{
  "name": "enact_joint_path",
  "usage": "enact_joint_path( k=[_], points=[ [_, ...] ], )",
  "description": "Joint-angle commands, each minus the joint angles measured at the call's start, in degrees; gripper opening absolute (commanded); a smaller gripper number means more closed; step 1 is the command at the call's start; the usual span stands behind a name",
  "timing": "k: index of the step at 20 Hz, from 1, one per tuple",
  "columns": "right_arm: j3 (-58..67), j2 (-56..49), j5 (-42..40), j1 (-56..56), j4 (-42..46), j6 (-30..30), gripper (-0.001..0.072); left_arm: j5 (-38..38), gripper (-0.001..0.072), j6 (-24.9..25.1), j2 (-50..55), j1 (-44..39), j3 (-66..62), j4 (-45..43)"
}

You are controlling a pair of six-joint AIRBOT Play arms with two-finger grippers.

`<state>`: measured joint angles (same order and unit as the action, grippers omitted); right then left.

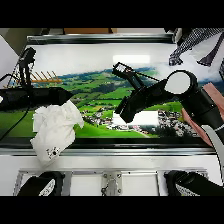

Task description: Fold the clothes and pants, and hang the long-sleeved shirts on hangers.

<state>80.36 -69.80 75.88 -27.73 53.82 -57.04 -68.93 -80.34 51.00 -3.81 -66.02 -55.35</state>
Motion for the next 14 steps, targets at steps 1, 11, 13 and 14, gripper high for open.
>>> enact_joint_path(
  k=[1,11,13,14],
  points=[
    [-0.02,-0.04,0.02,-0.04,-0.02,0.00,0.0016,0.02,0.0016,0.02,-0.04,-0.02,0.02,-0.02],
    [-0.02,-0.04,0.02,-0.04,-0.02,0.00,0.0016,0.17,0.0015,0.00,-0.04,-0.02,0.00,0.07],
    [-0.02,-0.04,0.02,-0.04,-0.02,0.00,0.0016,0.48,0.0042,0.04,-0.04,0.02,0.00,-1.14],
    [-0.02,-0.04,0.02,-0.04,-0.02,0.00,0.0016,0.37,0.0425,0.00,-0.02,0.04,0.02,-3.58]
  ],
)
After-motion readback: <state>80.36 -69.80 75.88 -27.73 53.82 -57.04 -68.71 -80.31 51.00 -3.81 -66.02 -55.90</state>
